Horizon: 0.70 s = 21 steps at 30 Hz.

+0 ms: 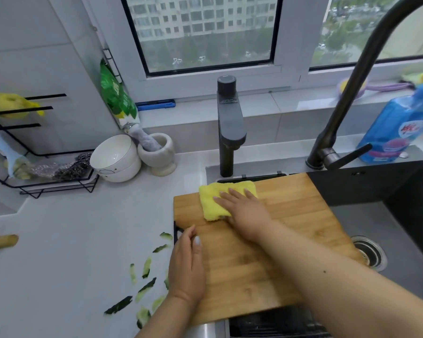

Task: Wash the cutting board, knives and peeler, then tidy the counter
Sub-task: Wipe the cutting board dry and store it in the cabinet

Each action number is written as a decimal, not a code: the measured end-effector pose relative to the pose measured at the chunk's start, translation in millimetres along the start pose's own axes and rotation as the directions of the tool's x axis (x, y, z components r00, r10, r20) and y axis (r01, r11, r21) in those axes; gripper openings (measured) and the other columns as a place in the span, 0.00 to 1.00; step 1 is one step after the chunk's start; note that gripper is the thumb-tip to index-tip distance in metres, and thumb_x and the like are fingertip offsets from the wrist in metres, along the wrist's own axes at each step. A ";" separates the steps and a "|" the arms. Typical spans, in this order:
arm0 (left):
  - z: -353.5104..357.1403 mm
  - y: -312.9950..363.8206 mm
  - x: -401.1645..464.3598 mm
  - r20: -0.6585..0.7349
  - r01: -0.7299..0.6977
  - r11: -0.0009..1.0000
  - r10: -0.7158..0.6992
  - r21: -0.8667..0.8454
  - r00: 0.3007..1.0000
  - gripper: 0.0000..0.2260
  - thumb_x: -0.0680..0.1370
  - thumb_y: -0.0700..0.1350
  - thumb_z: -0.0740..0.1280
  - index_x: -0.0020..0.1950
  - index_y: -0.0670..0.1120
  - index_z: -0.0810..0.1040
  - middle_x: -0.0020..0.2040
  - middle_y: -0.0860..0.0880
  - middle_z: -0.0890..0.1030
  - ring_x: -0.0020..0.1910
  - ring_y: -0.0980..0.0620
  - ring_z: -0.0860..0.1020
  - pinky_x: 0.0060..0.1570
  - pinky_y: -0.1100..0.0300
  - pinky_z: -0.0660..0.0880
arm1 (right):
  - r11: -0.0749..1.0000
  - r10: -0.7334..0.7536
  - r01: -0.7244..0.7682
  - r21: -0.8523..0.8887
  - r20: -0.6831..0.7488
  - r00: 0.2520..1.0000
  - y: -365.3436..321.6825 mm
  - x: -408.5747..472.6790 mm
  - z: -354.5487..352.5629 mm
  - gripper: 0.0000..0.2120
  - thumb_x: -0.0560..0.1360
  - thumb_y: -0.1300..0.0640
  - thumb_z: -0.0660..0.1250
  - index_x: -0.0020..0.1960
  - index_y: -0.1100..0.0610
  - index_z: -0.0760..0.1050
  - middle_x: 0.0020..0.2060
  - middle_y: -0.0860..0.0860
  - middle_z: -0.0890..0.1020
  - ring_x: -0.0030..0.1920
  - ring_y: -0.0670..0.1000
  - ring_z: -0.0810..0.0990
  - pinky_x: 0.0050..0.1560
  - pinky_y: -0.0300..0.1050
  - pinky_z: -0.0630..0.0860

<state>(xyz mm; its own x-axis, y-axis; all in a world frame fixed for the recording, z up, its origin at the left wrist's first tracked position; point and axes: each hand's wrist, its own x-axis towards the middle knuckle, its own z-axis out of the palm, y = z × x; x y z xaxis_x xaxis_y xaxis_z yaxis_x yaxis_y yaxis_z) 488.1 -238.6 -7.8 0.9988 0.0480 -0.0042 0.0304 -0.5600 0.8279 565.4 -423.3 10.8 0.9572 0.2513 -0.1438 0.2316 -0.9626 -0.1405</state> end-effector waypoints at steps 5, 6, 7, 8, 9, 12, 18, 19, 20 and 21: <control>0.6 1.3 0.9 0.018 0.006 0.999 -0.007 0.046 1.000 0.35 0.74 0.68 0.43 0.70 0.52 0.70 0.66 0.55 0.73 0.64 0.56 0.70 0.64 0.60 0.66 | 0.946 0.323 -0.320 0.056 -0.037 0.946 86.5 -38.6 -10.3 0.25 0.83 0.48 0.53 0.78 0.45 0.51 0.78 0.45 0.54 0.78 0.48 0.49 0.76 0.53 0.47; -0.2 3.4 0.7 0.021 0.008 0.999 -0.009 0.042 1.000 0.34 0.74 0.68 0.42 0.70 0.52 0.71 0.65 0.55 0.73 0.64 0.55 0.71 0.64 0.59 0.67 | 0.922 0.385 -0.381 0.072 -0.042 0.922 99.6 -48.1 -10.9 0.25 0.82 0.49 0.54 0.78 0.45 0.51 0.78 0.46 0.54 0.78 0.49 0.49 0.76 0.54 0.48; -1.1 4.8 0.8 0.026 0.016 0.999 -0.017 0.029 1.000 0.33 0.76 0.68 0.43 0.70 0.52 0.71 0.65 0.55 0.73 0.64 0.55 0.71 0.64 0.59 0.67 | 0.897 0.437 -0.430 0.101 -0.049 0.898 109.1 -57.2 -10.4 0.26 0.82 0.50 0.54 0.78 0.46 0.52 0.78 0.46 0.55 0.78 0.49 0.50 0.76 0.54 0.50; -2.5 6.8 0.5 0.038 0.031 0.999 -0.032 0.005 0.999 0.31 0.78 0.67 0.43 0.70 0.52 0.71 0.65 0.55 0.73 0.64 0.55 0.71 0.63 0.60 0.66 | 0.871 0.480 -0.466 0.153 -0.064 0.875 113.2 -66.0 -10.0 0.26 0.82 0.51 0.55 0.78 0.47 0.53 0.77 0.47 0.56 0.77 0.50 0.51 0.75 0.54 0.52; -4.1 8.0 0.7 0.052 0.052 0.998 -0.051 -0.020 0.997 0.30 0.79 0.65 0.43 0.70 0.52 0.71 0.65 0.55 0.73 0.64 0.55 0.70 0.64 0.61 0.65 | 0.842 0.517 -0.490 0.223 -0.076 0.853 112.7 -73.7 -8.9 0.25 0.82 0.51 0.56 0.77 0.49 0.55 0.77 0.48 0.58 0.77 0.51 0.52 0.75 0.53 0.53; -11.4 11.4 2.1 0.095 0.078 0.994 -0.070 -0.081 0.993 0.24 0.81 0.58 0.46 0.69 0.52 0.72 0.64 0.56 0.73 0.64 0.57 0.70 0.62 0.63 0.63 | 0.787 0.570 -0.510 0.348 -0.094 0.816 85.1 -89.3 -3.9 0.25 0.82 0.50 0.57 0.77 0.53 0.57 0.77 0.51 0.59 0.77 0.53 0.53 0.75 0.52 0.49; -19.8 9.3 7.0 0.168 0.143 0.966 -0.108 -0.214 0.980 0.24 0.80 0.62 0.46 0.67 0.55 0.73 0.61 0.60 0.74 0.60 0.60 0.70 0.59 0.65 0.62 | 0.906 0.327 -0.295 0.303 -0.062 0.943 -22.3 -90.4 15.3 0.26 0.81 0.49 0.59 0.77 0.50 0.57 0.77 0.49 0.59 0.78 0.52 0.51 0.76 0.51 0.48; -19.9 7.6 8.1 0.167 0.153 0.958 -0.114 -0.244 0.979 0.26 0.78 0.64 0.45 0.66 0.56 0.74 0.60 0.60 0.75 0.61 0.60 0.71 0.59 0.65 0.63 | 0.935 0.241 -0.221 0.277 -0.042 0.970 -43.4 -90.3 19.4 0.27 0.80 0.49 0.60 0.77 0.50 0.59 0.76 0.49 0.60 0.77 0.54 0.53 0.75 0.53 0.49; -19.5 6.0 9.9 0.166 0.171 0.947 -0.129 -0.272 0.978 0.26 0.77 0.65 0.45 0.63 0.57 0.74 0.59 0.60 0.76 0.61 0.59 0.72 0.59 0.65 0.64 | 0.967 0.136 -0.122 0.224 -0.047 0.990 -63.0 -91.6 23.9 0.28 0.77 0.47 0.64 0.75 0.50 0.62 0.74 0.51 0.65 0.76 0.56 0.59 0.74 0.56 0.54; -18.7 3.7 12.1 0.162 0.187 0.938 -0.145 -0.292 0.976 0.24 0.78 0.64 0.46 0.61 0.57 0.75 0.58 0.59 0.78 0.61 0.57 0.74 0.59 0.63 0.66 | 0.986 0.034 -0.023 0.167 -0.065 0.997 -79.2 -95.1 29.8 0.31 0.72 0.45 0.70 0.72 0.49 0.68 0.70 0.51 0.72 0.72 0.57 0.68 0.70 0.59 0.63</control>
<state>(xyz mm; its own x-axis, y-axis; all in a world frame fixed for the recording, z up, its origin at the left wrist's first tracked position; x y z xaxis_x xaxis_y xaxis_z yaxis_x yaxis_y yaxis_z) 499.6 -224.7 5.8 0.9767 -0.0064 -0.2147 0.2048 -0.2746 0.9395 450.8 -367.9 6.4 0.9738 0.2113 -0.0843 0.1777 -0.9377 -0.2984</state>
